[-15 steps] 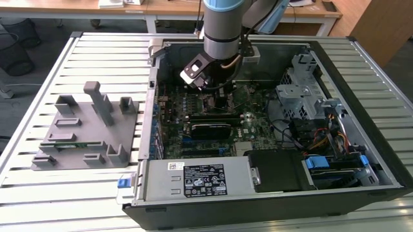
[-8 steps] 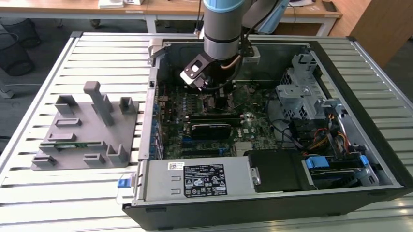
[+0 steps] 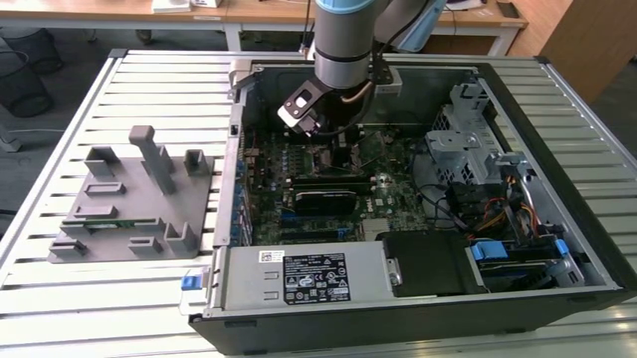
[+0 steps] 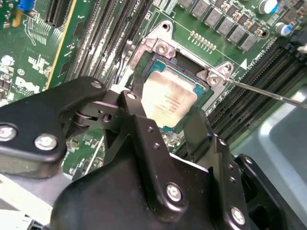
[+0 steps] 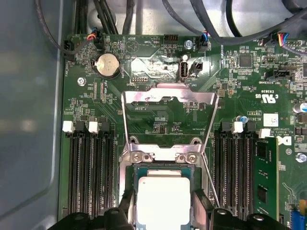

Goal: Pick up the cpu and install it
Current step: 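Place the cpu into insertion slot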

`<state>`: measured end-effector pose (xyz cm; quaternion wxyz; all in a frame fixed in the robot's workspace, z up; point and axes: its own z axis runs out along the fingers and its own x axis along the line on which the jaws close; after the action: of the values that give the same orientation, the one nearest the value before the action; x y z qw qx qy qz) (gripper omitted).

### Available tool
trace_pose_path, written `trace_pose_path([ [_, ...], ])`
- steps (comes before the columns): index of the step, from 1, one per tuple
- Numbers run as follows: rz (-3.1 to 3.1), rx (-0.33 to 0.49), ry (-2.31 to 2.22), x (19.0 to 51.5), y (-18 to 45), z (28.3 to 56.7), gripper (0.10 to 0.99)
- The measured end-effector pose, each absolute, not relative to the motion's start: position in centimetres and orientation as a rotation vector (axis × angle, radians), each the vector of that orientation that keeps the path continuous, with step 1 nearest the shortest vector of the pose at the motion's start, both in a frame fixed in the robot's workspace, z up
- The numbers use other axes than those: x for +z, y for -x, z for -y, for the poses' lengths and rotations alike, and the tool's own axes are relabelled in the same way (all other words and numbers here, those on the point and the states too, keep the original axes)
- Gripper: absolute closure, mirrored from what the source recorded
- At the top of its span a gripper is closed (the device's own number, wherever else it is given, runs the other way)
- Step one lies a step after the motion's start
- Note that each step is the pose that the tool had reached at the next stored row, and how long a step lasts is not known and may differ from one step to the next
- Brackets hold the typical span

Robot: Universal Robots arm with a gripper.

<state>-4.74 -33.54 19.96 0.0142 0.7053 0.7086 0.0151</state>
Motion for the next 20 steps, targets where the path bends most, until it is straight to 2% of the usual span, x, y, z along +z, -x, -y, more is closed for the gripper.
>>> trace_pose_path([
  [1,-2.206,0.047,-2.196,20.2,4.7,33.5,0.494],
  [2,-2.206,0.047,-2.196,20.3,4.7,33.5,0.557],
  [3,-2.206,0.047,-2.196,20.5,4.7,33.5,0.557],
  [7,-2.207,0.046,-2.197,20.9,4.7,33.5,0.792],
  [8,-2.207,0.046,-2.197,21.0,4.7,33.5,0.792],
  [9,-2.207,0.046,-2.197,21.1,4.7,33.5,0.851],
  [10,-2.207,0.045,-2.197,21.2,4.7,33.5,0.851],
  [12,-2.207,0.045,-2.197,21.5,4.7,33.5,0.965],
  [20,-2.207,0.045,-2.197,22.3,4.7,33.5,0.980],
])
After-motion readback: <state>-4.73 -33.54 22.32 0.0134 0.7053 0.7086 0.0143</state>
